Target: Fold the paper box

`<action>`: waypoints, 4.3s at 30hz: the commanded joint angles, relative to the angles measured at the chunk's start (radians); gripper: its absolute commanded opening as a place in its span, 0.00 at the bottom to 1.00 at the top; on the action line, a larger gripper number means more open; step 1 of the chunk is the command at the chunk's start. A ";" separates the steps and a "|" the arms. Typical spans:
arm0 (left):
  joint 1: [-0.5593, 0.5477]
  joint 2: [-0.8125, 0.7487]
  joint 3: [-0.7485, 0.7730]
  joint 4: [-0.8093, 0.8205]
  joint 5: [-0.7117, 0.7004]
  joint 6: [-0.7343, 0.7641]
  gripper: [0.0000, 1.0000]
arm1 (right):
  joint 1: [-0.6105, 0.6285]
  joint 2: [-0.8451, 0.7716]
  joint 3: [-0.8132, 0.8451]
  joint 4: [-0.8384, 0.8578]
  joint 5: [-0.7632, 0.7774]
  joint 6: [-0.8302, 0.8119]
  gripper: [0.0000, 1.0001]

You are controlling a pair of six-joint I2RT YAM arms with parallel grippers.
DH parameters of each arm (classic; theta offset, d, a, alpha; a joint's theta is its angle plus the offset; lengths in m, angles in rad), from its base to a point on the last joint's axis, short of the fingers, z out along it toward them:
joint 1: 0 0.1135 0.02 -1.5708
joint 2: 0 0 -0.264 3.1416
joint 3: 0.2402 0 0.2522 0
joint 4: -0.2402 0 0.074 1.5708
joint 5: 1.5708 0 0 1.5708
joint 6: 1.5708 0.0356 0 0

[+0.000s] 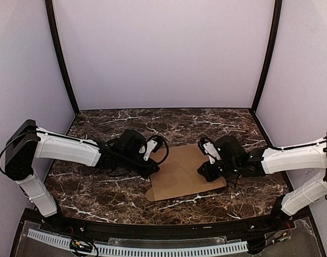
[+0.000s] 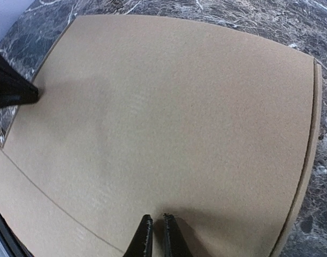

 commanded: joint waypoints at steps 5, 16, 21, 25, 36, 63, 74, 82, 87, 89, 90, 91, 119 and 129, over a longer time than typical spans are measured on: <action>0.000 -0.033 0.010 -0.098 0.002 0.009 0.01 | 0.006 -0.228 0.037 -0.198 0.071 -0.123 0.25; 0.000 -0.197 0.130 -0.264 -0.110 0.083 0.19 | 0.007 -0.339 0.064 -0.214 -0.069 -0.584 0.51; 0.024 -0.241 0.074 -0.270 -0.146 0.093 0.33 | 0.073 -0.314 0.078 -0.224 -0.132 -0.804 0.58; 0.060 -0.228 0.013 -0.233 -0.063 0.074 0.40 | 0.170 -0.266 0.063 -0.219 -0.060 -0.925 0.63; 0.093 -0.184 -0.081 -0.102 0.053 0.017 0.54 | 0.371 -0.205 -0.010 -0.141 0.177 -0.969 0.75; 0.098 -0.113 -0.100 -0.050 0.112 -0.025 0.60 | 0.405 0.171 0.045 0.059 0.418 -0.961 0.78; 0.134 -0.207 -0.137 -0.060 0.110 -0.039 0.59 | 0.407 0.222 0.039 0.064 0.443 -0.945 0.31; 0.182 -0.253 -0.157 -0.064 0.124 -0.046 0.58 | 0.407 0.216 0.039 0.064 0.464 -0.951 0.11; 0.191 -0.245 -0.166 -0.051 0.119 -0.053 0.58 | 0.408 0.196 0.037 0.058 0.472 -0.958 0.03; 0.202 -0.234 -0.176 -0.033 0.123 -0.064 0.58 | 0.407 0.192 0.035 0.055 0.471 -0.958 0.00; 0.212 -0.231 -0.182 -0.027 0.137 -0.071 0.58 | 0.407 0.188 0.033 0.053 0.472 -0.958 0.00; 0.217 -0.225 -0.185 -0.010 0.145 -0.084 0.57 | 0.407 0.186 0.032 0.051 0.472 -0.957 0.00; 0.242 0.012 -0.282 0.617 0.430 -0.465 0.68 | 0.501 -0.090 -0.225 0.168 0.472 -0.741 0.00; 0.249 0.058 -0.309 0.733 0.439 -0.542 0.74 | 0.515 -0.152 -0.224 0.170 0.517 -0.721 0.00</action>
